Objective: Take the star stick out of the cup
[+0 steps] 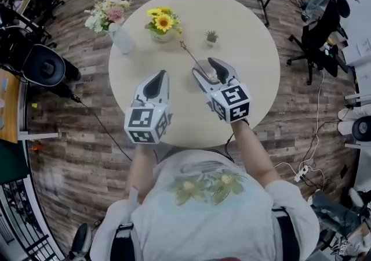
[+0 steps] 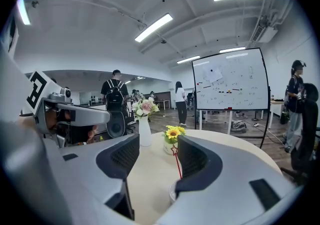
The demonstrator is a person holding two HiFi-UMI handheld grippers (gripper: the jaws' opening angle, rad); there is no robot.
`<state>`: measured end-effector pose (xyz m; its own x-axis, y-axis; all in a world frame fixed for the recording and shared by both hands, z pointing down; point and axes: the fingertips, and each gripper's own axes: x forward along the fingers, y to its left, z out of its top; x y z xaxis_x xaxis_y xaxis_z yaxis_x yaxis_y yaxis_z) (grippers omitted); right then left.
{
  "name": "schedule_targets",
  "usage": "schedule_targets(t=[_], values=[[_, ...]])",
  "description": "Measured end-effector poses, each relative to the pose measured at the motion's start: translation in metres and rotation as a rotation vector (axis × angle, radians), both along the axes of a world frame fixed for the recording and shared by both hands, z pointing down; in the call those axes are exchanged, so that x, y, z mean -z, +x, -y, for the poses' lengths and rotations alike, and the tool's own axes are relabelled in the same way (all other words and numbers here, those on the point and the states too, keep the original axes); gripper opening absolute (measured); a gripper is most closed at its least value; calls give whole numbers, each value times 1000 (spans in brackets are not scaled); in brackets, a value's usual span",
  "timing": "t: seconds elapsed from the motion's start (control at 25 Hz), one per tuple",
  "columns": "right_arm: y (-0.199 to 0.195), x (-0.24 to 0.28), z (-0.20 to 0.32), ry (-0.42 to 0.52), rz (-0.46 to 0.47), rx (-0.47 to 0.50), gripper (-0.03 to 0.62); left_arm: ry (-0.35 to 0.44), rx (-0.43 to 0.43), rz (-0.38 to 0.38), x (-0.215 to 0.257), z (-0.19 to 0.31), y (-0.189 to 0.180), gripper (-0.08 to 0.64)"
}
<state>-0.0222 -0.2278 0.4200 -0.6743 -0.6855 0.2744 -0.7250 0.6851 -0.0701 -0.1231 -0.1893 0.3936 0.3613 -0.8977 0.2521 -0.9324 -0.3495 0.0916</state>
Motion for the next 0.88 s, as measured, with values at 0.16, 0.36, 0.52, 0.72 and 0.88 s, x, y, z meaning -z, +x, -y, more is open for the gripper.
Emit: schedule_targets(t=[0.16, 0.36, 0.52, 0.72, 0.88], values=[[-5, -10, 17, -13, -12, -9, 235, -16, -13, -2, -10, 16, -5, 3], [-14, -23, 40, -43, -18, -13, 235, -46, -18, -5, -24, 38, -15, 2], [-20, -39, 58, -66, -44, -16, 235, -80, -16, -23, -37, 47, -23, 2], [-31, -57, 79, -75, -93, 1, 235, -100, -14, -28, -47, 56, -31, 2], [-40, -72, 89, -81, -136, 20, 235, -113, -15, -34, -54, 60, -32, 3]])
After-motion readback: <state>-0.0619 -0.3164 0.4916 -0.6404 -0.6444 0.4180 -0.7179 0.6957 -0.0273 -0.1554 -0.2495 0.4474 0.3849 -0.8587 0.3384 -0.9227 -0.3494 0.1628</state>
